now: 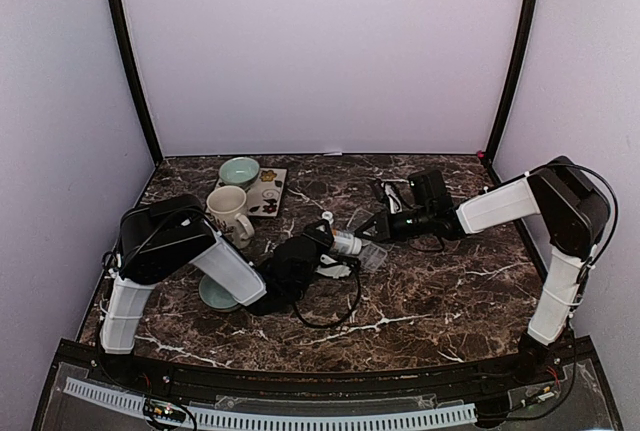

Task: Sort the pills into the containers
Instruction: Pour the pill into the compartment of the pill container.

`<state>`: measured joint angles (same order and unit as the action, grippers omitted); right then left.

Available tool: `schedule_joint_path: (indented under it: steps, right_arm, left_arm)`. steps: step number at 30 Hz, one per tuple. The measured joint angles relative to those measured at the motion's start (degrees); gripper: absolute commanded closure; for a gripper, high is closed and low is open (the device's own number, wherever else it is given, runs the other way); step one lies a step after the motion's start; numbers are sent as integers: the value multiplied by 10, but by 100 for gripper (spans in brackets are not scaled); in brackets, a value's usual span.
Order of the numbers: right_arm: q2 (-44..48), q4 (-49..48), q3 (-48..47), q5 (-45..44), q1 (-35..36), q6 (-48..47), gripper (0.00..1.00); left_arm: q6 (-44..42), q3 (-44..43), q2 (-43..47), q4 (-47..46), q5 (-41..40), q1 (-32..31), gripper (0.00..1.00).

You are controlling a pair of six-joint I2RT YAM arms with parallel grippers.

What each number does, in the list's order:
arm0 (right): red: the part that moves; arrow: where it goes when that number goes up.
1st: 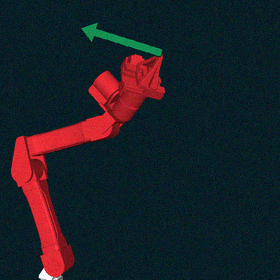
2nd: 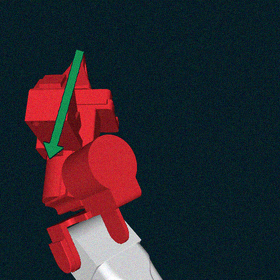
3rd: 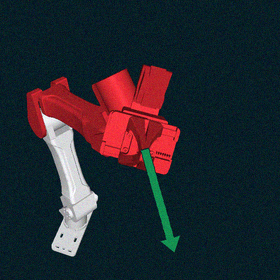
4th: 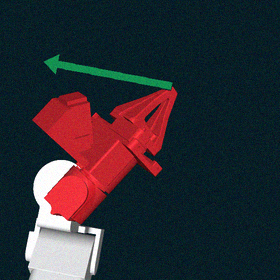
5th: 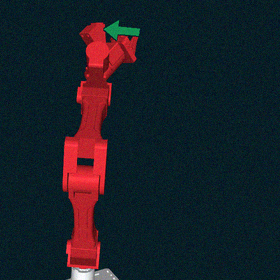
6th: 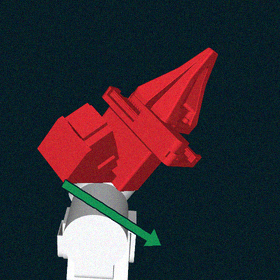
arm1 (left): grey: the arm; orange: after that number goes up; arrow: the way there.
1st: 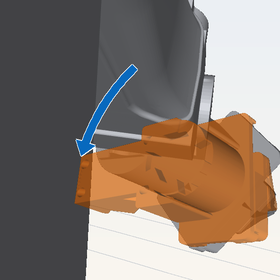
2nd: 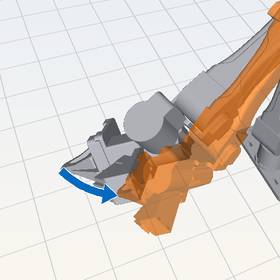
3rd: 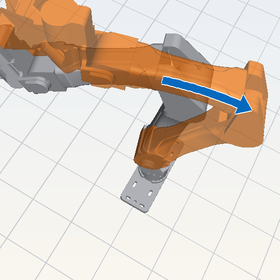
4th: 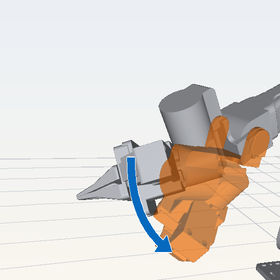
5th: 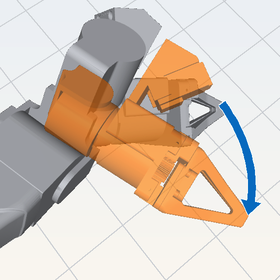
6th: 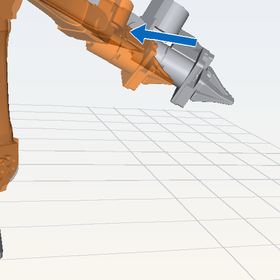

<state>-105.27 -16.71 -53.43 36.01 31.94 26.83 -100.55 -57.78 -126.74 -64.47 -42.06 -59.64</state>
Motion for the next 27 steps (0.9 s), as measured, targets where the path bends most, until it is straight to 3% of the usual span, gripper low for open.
schedule_joint_path:
  steps: [15,27]
  right_arm:
    - [45,7,11,-28,17,-6,93]
    - [-5,18,-14,-35,26,-13,93]
  left_arm:
    - [5,0,0,5,-3,0,100]
    - [3,-3,0,10,-15,2,100]
